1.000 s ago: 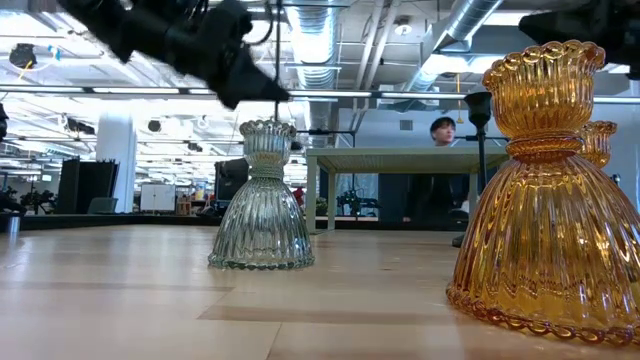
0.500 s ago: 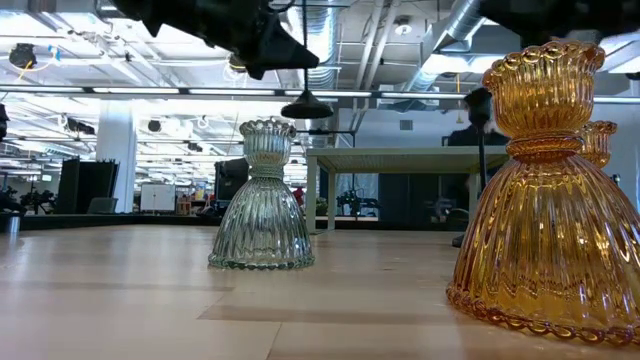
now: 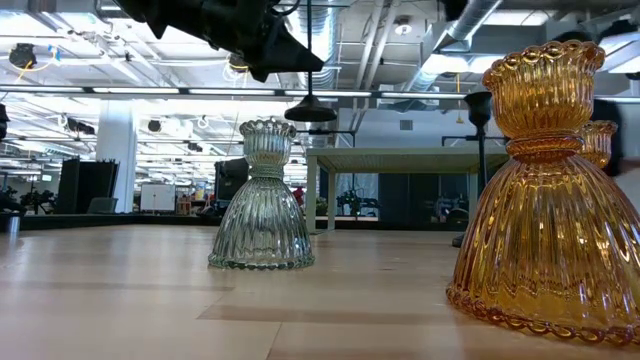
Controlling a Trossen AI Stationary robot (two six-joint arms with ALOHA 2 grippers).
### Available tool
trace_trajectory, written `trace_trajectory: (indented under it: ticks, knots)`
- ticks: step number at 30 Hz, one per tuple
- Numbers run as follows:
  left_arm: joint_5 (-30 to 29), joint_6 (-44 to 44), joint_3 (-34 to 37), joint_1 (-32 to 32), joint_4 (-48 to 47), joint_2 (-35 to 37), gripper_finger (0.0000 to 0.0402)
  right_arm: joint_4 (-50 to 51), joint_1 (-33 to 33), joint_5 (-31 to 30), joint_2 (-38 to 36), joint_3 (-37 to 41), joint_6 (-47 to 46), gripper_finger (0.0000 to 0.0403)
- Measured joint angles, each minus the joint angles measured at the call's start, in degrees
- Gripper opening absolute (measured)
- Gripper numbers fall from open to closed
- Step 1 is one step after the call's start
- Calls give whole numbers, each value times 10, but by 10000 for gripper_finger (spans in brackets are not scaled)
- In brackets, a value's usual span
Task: Pick & Place candle stick holders
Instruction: Put the top middle black candle holder on the shelf
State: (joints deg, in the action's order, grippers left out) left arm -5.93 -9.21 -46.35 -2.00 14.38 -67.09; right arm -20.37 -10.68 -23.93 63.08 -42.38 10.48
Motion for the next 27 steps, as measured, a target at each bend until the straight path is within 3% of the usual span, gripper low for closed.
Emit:
trace_trajectory:
  ticks: [6,20,27]
  knots:
    - [0,0,0,0,0,0,15,-3,37,0,91,-70,-17,26]
    - [0,0,0,0,0,0,15,-2,60,34,220,-164,-30,198]
    - [0,0,0,0,0,0,15,-5,60,46,226,-175,-30,206]
